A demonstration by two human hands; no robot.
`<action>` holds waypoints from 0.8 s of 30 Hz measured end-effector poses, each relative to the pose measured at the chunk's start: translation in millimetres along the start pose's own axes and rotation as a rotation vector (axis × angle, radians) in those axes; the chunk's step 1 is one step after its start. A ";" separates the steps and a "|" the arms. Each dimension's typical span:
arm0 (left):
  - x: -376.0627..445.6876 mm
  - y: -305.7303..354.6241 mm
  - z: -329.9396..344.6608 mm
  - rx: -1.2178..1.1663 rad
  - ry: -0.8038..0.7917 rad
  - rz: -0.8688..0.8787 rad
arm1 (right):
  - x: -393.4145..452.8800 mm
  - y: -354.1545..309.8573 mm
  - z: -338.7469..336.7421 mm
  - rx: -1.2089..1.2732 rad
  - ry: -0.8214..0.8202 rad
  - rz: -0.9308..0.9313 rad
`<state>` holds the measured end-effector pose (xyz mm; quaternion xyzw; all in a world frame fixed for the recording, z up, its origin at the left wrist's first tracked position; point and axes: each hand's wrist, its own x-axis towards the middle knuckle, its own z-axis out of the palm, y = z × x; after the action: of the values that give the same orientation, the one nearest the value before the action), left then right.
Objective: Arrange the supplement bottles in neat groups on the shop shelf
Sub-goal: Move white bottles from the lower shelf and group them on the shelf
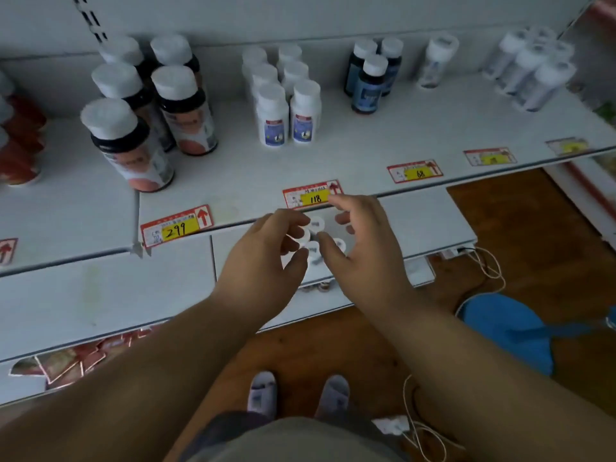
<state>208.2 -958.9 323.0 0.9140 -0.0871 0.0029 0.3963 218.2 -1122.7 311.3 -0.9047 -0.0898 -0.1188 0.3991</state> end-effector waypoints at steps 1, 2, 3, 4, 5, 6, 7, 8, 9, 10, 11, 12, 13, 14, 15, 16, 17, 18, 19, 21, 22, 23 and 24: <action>-4.2 -6.8 10.0 -0.001 -0.015 -0.028 | -7.5 9.9 7.4 0.007 -0.005 0.011; -8.6 -13.9 21.5 -0.007 -0.032 -0.053 | -15.9 21.6 15.5 0.008 -0.006 0.028; -12.3 -22.3 34.6 -0.015 -0.054 -0.074 | -24.5 33.7 23.9 0.006 -0.011 0.051; -15.6 -31.6 48.5 -0.022 -0.081 -0.101 | -33.1 46.8 32.8 0.007 -0.025 0.079; -17.5 -42.8 63.2 -0.028 -0.109 -0.129 | -41.4 60.3 42.2 0.004 -0.044 0.112; -18.8 -54.8 77.7 -0.033 -0.136 -0.158 | -49.5 74.7 52.5 -0.003 -0.069 0.148; -19.1 -67.4 92.1 -0.038 -0.157 -0.190 | -57.3 89.2 62.5 -0.010 -0.097 0.191; -17.6 -80.9 106.8 -0.039 -0.175 -0.215 | -62.9 104.3 73.2 -0.010 -0.119 0.244; -14.2 -94.9 121.9 -0.036 -0.189 -0.236 | -66.3 119.5 84.5 -0.011 -0.140 0.302; -10.7 -109.3 137.0 -0.036 -0.197 -0.265 | -67.7 135.5 97.0 -0.005 -0.165 0.357; -6.3 -123.8 152.2 -0.044 -0.204 -0.302 | -67.2 151.4 109.6 0.006 -0.189 0.412; 0.5 -137.1 167.3 -0.062 -0.214 -0.346 | -64.7 167.6 122.3 0.025 -0.210 0.467; 9.3 -150.9 182.9 -0.089 -0.221 -0.393 | -60.5 184.3 135.0 0.045 -0.233 0.516; 19.5 -164.9 198.2 -0.122 -0.220 -0.443 | -55.0 201.5 148.6 0.062 -0.266 0.556; 30.4 -178.8 212.6 -0.164 -0.214 -0.499 | -49.6 218.1 162.1 0.063 -0.306 0.585; 41.7 -192.1 226.2 -0.201 -0.203 -0.548 | -43.8 233.9 175.9 0.056 -0.349 0.608; 52.8 -205.5 239.3 -0.227 -0.188 -0.578 | -37.9 248.5 188.3 0.053 -0.383 0.627; 63.2 -217.3 251.5 -0.235 -0.176 -0.585 | -32.3 262.7 200.5 0.057 -0.401 0.643; 73.4 -227.6 262.5 -0.229 -0.163 -0.576 | -26.9 275.7 211.7 0.064 -0.399 0.646; 90.2 -242.5 280.7 -0.215 -0.126 -0.559 | -18.3 295.8 231.2 0.072 -0.371 0.625; 96.9 -248.1 288.4 -0.216 -0.112 -0.556 | -15.6 302.4 239.2 0.072 -0.358 0.615; 102.2 -253.2 294.7 -0.211 -0.109 -0.543 | -14.9 306.7 245.5 0.072 -0.346 0.610; 106.0 -257.4 299.2 -0.202 -0.115 -0.517 | -15.8 308.6 250.0 0.078 -0.335 0.612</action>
<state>335.1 -1019.8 -60.7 0.8603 0.1267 -0.1588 0.4675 318.4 -1143.2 -72.8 -0.8807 0.1167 0.1597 0.4305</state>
